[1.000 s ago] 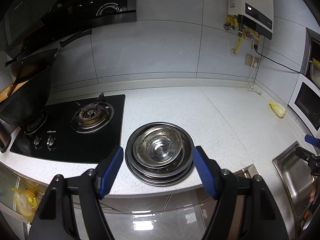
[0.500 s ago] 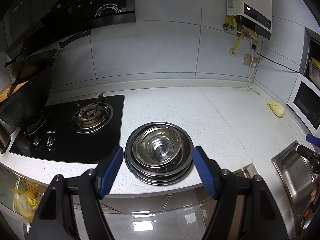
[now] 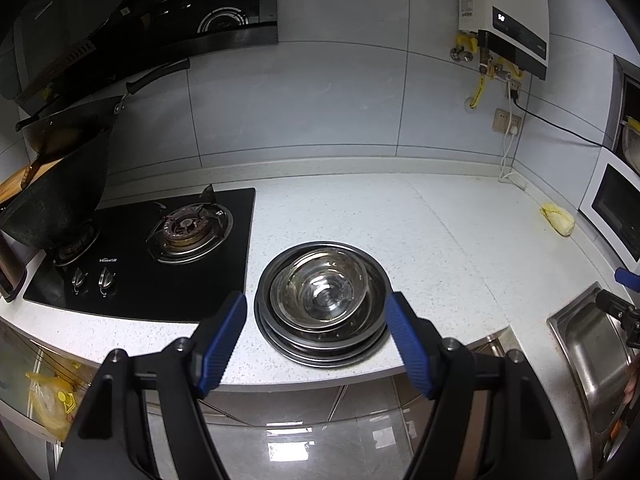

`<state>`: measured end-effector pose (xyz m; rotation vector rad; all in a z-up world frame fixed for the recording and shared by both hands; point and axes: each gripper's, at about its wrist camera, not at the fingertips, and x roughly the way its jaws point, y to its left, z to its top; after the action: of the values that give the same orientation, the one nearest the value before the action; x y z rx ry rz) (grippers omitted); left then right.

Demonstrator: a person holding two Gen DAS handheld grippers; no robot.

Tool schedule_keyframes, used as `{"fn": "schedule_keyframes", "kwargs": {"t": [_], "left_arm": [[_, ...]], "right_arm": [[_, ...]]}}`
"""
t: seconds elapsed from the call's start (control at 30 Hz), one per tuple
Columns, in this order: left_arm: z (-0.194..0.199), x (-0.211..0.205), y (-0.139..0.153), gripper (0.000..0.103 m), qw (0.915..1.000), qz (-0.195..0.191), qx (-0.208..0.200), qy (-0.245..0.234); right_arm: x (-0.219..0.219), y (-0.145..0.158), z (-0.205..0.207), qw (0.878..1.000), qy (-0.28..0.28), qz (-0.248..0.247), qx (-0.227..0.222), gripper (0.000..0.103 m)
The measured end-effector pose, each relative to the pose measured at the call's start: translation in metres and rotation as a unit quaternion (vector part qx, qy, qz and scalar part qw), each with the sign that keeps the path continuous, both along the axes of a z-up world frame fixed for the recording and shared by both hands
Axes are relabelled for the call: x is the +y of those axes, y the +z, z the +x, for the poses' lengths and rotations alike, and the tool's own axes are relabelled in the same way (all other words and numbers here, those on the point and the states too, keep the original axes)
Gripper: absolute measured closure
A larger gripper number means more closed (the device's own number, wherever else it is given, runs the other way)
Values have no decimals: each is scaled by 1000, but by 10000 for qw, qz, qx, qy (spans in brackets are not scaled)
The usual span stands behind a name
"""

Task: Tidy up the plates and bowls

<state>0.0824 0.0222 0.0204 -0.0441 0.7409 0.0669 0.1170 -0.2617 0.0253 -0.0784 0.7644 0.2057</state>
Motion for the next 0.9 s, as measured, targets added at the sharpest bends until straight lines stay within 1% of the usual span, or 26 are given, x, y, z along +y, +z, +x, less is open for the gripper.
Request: {"fn": "schedule_keyframes", "kwargs": {"t": [0.9], "left_arm": [[5, 4, -3, 33, 10000, -40, 26, 10]], "right_arm": [[6, -5, 5, 10000, -9, -53, 25, 1]]}}
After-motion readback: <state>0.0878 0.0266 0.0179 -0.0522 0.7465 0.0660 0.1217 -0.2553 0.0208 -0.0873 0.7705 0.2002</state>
